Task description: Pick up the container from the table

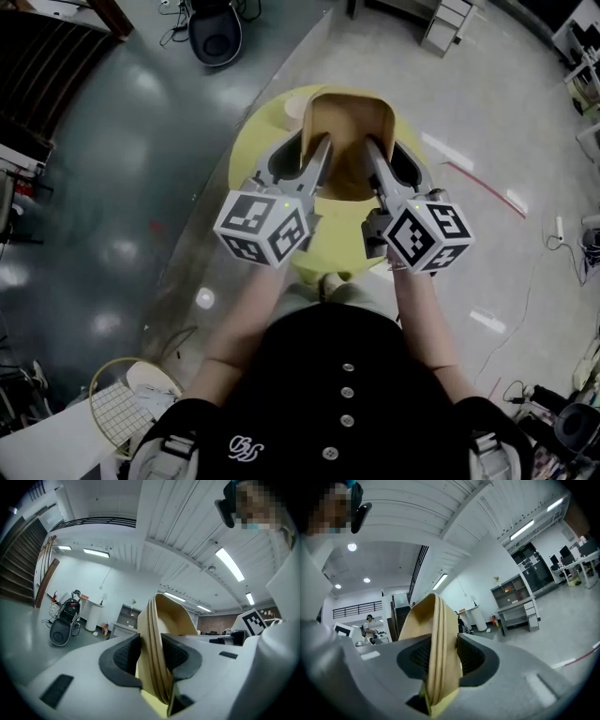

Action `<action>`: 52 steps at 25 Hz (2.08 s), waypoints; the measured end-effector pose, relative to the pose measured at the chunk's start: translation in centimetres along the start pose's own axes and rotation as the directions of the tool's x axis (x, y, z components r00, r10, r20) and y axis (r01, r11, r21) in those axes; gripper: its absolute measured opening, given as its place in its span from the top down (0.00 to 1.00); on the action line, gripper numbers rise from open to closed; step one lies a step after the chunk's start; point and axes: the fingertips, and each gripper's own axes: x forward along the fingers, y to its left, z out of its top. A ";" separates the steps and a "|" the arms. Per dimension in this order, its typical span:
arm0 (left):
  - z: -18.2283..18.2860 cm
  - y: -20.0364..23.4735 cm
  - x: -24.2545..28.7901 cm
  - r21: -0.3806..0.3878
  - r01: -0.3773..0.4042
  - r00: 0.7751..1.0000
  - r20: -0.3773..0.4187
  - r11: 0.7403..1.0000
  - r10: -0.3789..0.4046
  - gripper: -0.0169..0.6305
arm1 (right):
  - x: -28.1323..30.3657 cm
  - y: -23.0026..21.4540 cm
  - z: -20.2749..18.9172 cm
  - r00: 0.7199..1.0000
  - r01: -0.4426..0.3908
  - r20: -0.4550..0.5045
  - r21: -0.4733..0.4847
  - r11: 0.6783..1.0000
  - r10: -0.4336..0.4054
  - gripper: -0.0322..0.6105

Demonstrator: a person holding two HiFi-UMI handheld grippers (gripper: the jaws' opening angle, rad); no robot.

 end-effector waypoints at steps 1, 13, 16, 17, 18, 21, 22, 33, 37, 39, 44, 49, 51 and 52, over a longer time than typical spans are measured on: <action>0.5 -0.2 0.0 0.002 0.004 1.000 0.012 1.000 -0.004 0.81 | -0.1 0.2 0.6 1.000 -0.006 0.009 -0.006 1.000 0.006 0.78; 4.9 -1.1 -0.9 0.049 0.031 0.993 0.115 0.998 -0.036 0.82 | -0.1 2.6 4.4 0.994 -0.063 0.081 -0.082 0.995 0.070 0.78; 5.0 -1.4 -1.4 0.054 0.034 0.991 0.125 0.998 -0.041 0.82 | -0.5 2.9 4.4 0.993 -0.071 0.086 -0.087 0.994 0.079 0.78; 5.0 -1.5 -1.5 0.053 0.037 0.991 0.127 0.998 -0.043 0.82 | -0.7 3.0 4.5 0.993 -0.072 0.088 -0.089 0.993 0.080 0.78; 5.0 -1.6 -1.7 0.053 0.038 0.991 0.128 0.998 -0.045 0.82 | -0.8 3.2 4.5 0.993 -0.072 0.089 -0.092 0.993 0.080 0.78; 5.1 -1.9 -2.2 0.051 0.042 0.991 0.124 0.998 -0.048 0.82 | -1.2 3.6 4.6 0.993 -0.071 0.092 -0.105 0.992 0.081 0.78; 5.1 -2.0 -2.4 0.051 0.042 0.991 0.124 0.998 -0.048 0.82 | -1.4 3.7 4.6 0.992 -0.071 0.092 -0.110 0.991 0.081 0.78; 4.8 -3.3 -3.2 0.049 0.049 0.993 0.109 0.998 -0.054 0.82 | -2.8 4.0 4.7 0.993 -0.079 0.081 -0.128 0.989 0.090 0.78; 4.9 -3.6 -3.3 0.050 0.056 0.992 0.112 0.997 -0.061 0.82 | -3.2 4.0 4.7 0.993 -0.078 0.080 -0.129 0.989 0.089 0.78; 5.2 -3.7 -3.4 0.048 0.057 0.992 0.111 0.997 -0.062 0.82 | -3.2 4.1 4.8 0.993 -0.079 0.079 -0.126 0.989 0.089 0.79; 5.5 -4.0 -3.0 0.059 0.068 0.990 0.122 0.996 -0.075 0.83 | -3.4 3.9 5.2 0.993 -0.076 0.085 -0.122 0.990 0.087 0.79; 5.2 -4.3 -3.0 0.056 0.068 0.990 0.116 0.996 -0.075 0.83 | -3.7 3.8 5.2 0.993 -0.072 0.085 -0.133 0.989 0.084 0.79; 5.2 -4.5 -2.9 0.057 0.068 0.991 0.114 0.996 -0.075 0.83 | -3.8 3.6 5.3 0.993 -0.068 0.086 -0.133 0.989 0.080 0.79; 5.1 -4.6 -2.8 0.057 0.069 0.991 0.113 0.996 -0.075 0.83 | -3.9 3.4 5.3 0.993 -0.067 0.086 -0.133 0.989 0.079 0.79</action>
